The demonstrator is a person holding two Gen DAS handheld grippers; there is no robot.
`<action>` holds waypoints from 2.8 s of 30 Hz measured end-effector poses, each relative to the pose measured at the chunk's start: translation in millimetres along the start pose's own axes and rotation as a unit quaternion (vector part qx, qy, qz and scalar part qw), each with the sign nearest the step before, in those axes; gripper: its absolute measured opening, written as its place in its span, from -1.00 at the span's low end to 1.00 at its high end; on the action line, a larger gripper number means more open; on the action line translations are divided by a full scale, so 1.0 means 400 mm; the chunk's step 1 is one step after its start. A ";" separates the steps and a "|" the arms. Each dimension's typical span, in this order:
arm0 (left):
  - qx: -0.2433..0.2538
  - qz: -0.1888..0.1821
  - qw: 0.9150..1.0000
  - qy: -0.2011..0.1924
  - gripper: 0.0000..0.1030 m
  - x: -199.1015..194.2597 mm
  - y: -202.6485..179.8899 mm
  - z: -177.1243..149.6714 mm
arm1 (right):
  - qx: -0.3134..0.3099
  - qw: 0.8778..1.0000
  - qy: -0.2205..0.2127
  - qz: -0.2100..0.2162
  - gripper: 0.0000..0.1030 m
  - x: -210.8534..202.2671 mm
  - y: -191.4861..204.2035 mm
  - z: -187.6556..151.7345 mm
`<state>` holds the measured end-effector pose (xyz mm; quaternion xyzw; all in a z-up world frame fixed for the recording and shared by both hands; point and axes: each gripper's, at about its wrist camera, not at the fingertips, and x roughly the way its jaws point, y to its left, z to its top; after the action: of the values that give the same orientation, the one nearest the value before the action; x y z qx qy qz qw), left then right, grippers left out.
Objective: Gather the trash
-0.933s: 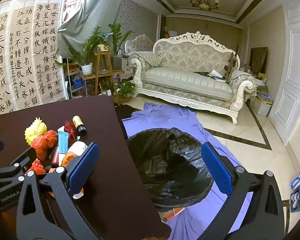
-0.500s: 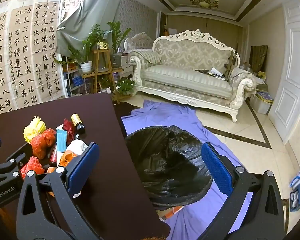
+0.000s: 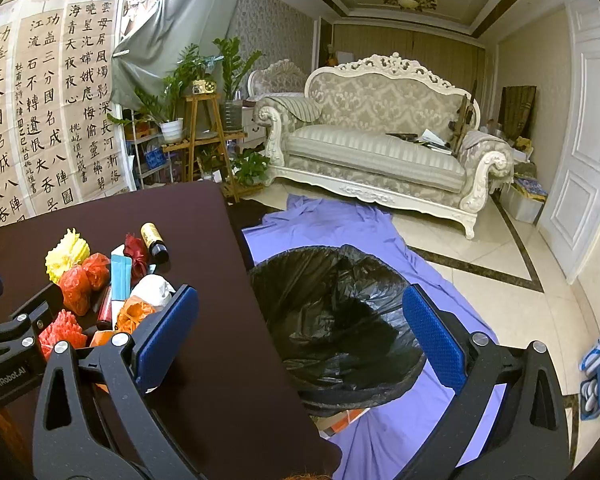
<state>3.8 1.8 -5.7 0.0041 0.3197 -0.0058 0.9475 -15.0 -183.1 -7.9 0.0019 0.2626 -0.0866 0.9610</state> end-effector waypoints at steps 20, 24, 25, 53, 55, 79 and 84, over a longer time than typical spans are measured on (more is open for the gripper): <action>-0.001 -0.004 1.000 0.006 0.87 0.008 -0.001 -0.010 | 0.001 1.000 0.004 0.000 0.93 0.006 -0.003 -0.007; -0.001 -0.004 1.000 0.006 0.87 0.008 -0.001 -0.009 | 0.002 1.000 0.004 0.000 0.93 0.006 -0.003 -0.007; -0.001 -0.004 1.000 0.006 0.87 0.009 -0.001 -0.010 | 0.001 1.000 0.005 0.000 0.93 0.006 -0.004 -0.006; 0.004 -0.015 1.000 0.019 0.87 0.007 -0.005 -0.007 | 0.011 1.000 0.014 -0.002 0.93 0.015 -0.041 -0.043; 0.003 -0.013 1.000 0.017 0.87 0.006 0.000 -0.006 | 0.011 1.000 0.016 -0.001 0.93 0.014 -0.045 -0.050; -0.032 -0.003 0.998 0.053 0.42 -0.002 0.161 -0.029 | -0.002 0.998 0.049 0.034 0.35 0.015 0.002 -0.016; -0.012 -0.020 0.998 0.062 0.52 0.015 0.107 -0.042 | -0.004 0.998 0.047 0.033 0.35 0.011 0.004 -0.012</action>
<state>-1.1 44.7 -22.3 -0.0132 0.3776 -0.0204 0.9256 -13.3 -182.0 -14.4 0.0109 0.3078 -0.0541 0.9499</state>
